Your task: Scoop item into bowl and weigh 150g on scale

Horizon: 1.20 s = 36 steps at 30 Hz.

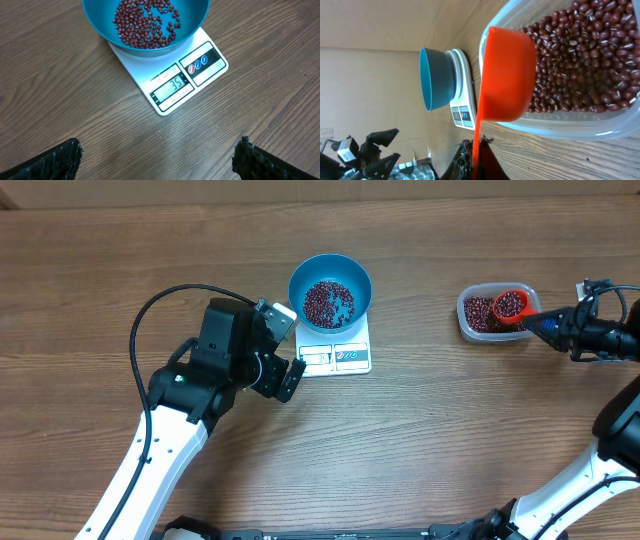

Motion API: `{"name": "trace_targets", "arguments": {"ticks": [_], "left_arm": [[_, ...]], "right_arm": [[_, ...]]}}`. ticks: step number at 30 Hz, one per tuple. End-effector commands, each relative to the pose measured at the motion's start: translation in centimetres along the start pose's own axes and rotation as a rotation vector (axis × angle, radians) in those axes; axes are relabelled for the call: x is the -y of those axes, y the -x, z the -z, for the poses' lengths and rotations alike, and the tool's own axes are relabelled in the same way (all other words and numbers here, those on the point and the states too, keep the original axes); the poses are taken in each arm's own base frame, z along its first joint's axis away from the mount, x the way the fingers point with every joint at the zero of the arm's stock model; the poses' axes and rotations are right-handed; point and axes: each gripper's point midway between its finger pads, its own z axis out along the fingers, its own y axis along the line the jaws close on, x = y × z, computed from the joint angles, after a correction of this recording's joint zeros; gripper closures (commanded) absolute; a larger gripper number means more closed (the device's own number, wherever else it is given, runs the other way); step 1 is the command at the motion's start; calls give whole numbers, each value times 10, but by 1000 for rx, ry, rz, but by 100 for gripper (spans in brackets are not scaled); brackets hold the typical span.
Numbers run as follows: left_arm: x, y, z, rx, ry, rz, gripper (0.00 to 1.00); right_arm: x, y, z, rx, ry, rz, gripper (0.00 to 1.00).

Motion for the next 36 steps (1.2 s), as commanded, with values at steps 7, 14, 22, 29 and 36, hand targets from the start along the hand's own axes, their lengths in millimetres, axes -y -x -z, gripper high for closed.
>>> {"name": "trace_targets", "arguments": {"ticks": [7,14,22,29,36], "left_arm": [[1,0,2,8,-7,-19,0],[1,0,2,8,-7,-19,0],[1,1,2,8,-7,-19,0],[1,0,2,8,-7,-19,0],[1,1,2,8,-7,-19,1]], "right_arm": [[-10,3,5,44,94,25,96],[-16,4,5,54,124,11,96],[-26,1,0,36,155,-15,96],[-47,-6,-28,-27,201,11,96],[-79,-15,-64,-110,255,72,96]]}}
